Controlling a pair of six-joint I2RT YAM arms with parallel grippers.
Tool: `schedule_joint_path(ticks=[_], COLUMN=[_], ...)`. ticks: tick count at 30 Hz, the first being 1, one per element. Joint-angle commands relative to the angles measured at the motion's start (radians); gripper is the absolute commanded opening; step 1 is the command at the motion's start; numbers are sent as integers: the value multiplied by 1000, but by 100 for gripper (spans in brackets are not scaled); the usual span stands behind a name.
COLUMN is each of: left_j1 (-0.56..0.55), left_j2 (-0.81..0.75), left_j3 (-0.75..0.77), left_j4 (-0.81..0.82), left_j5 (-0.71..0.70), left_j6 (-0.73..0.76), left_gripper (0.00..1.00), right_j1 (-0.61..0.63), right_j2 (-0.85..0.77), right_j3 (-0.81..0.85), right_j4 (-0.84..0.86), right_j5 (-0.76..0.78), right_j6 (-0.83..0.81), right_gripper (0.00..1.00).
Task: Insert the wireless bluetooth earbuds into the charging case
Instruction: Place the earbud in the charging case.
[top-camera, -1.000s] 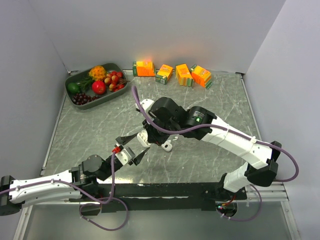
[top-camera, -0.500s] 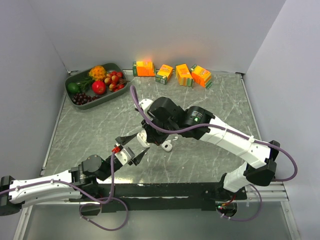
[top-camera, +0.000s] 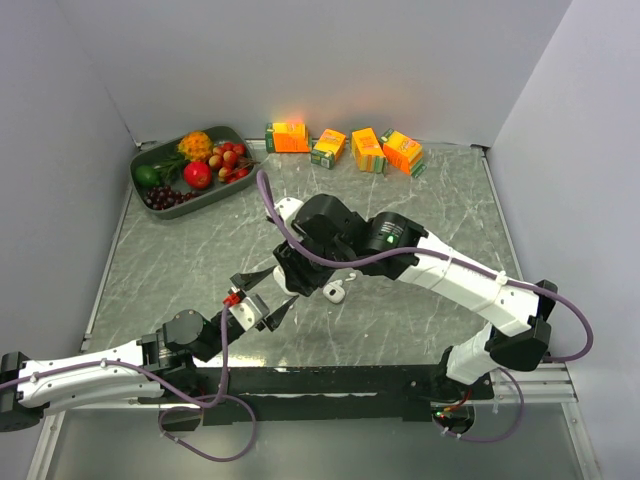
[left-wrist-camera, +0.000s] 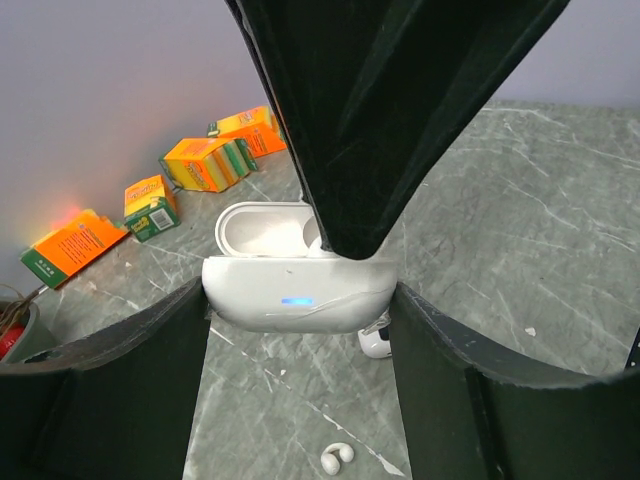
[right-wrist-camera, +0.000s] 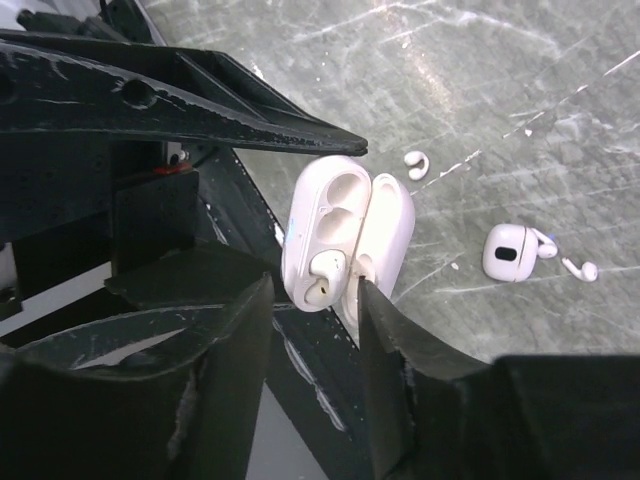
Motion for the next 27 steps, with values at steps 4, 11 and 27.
schedule_joint_path(ticks=[4,11,27], left_j1=[-6,-6,-6], left_j2=[-14,-19,-36], left_j3=[30,29,21], left_j4=[54,62,59], left_j5=[-3,-1,-10], left_j6=[-16,-17,-17], left_gripper=[1,1,1], right_j1=[5,3,5], right_j2=[-16,-62,-73], right_j3=[77,42,50], right_j4=[-23,6,-8], right_j5=[64,114,98], right_j6=[17,33,46], right_gripper=[52,23,0])
